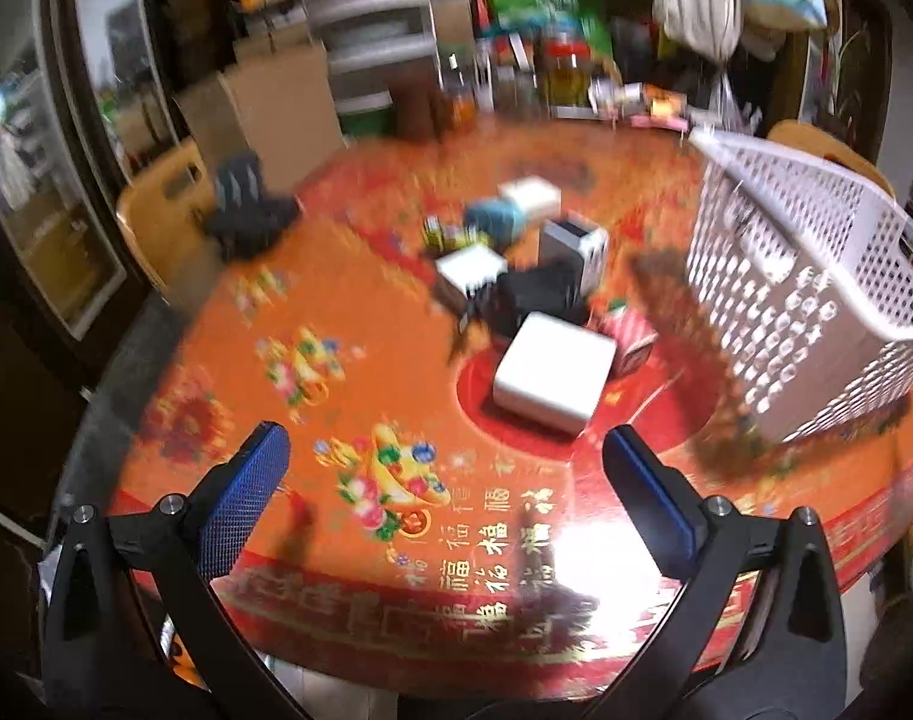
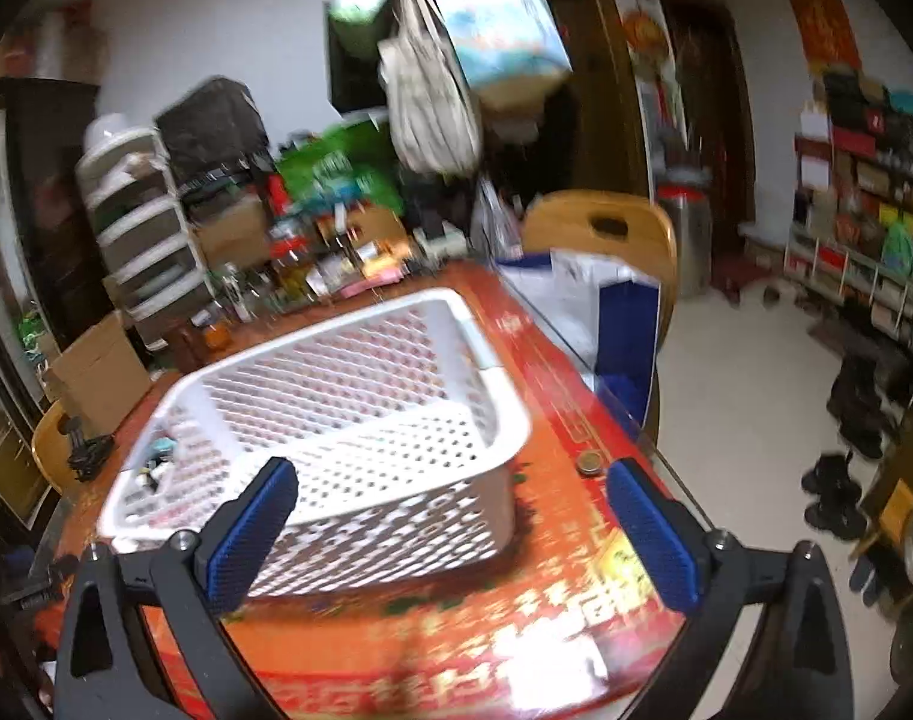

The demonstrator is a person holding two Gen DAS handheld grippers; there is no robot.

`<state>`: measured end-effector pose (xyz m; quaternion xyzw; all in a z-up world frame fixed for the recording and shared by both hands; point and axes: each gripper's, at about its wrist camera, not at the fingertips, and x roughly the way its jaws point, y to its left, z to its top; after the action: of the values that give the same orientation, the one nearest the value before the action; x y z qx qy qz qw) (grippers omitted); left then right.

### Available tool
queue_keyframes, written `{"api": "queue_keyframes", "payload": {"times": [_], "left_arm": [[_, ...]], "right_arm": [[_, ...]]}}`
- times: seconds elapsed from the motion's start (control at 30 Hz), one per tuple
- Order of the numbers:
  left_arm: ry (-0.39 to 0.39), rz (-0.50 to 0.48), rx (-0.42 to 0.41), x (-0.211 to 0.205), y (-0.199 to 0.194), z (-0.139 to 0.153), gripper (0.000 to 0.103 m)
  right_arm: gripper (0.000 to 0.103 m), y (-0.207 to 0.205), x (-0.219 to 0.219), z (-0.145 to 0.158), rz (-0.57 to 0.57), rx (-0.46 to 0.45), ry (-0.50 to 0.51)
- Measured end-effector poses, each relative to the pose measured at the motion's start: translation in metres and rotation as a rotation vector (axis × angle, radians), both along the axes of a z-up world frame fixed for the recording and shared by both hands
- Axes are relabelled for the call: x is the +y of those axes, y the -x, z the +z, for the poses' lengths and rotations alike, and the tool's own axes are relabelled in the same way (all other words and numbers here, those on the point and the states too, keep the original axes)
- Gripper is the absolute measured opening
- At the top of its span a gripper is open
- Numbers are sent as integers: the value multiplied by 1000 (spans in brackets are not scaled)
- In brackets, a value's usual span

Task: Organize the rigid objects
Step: 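Move the right tool onto the basket rim while the left tool reaches the white charger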

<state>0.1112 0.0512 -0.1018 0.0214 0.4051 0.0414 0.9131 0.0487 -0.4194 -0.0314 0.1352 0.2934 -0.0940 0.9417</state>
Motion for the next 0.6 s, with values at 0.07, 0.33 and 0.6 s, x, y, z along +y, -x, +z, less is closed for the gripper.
{"api": "queue_keyframes", "payload": {"times": [0.07, 0.33, 0.6], "left_arm": [[20, -3, 21, 7, -11, -13, 103], [-8, -69, 90, -9, -41, -41, 103], [-28, -104, 111, -35, -70, -56, 103]], "right_arm": [[79, -22, -16, -10, 7, 60, -15], [29, -77, -27, -39, 53, 139, -31], [22, -96, -22, -47, 70, 166, -27]]}}
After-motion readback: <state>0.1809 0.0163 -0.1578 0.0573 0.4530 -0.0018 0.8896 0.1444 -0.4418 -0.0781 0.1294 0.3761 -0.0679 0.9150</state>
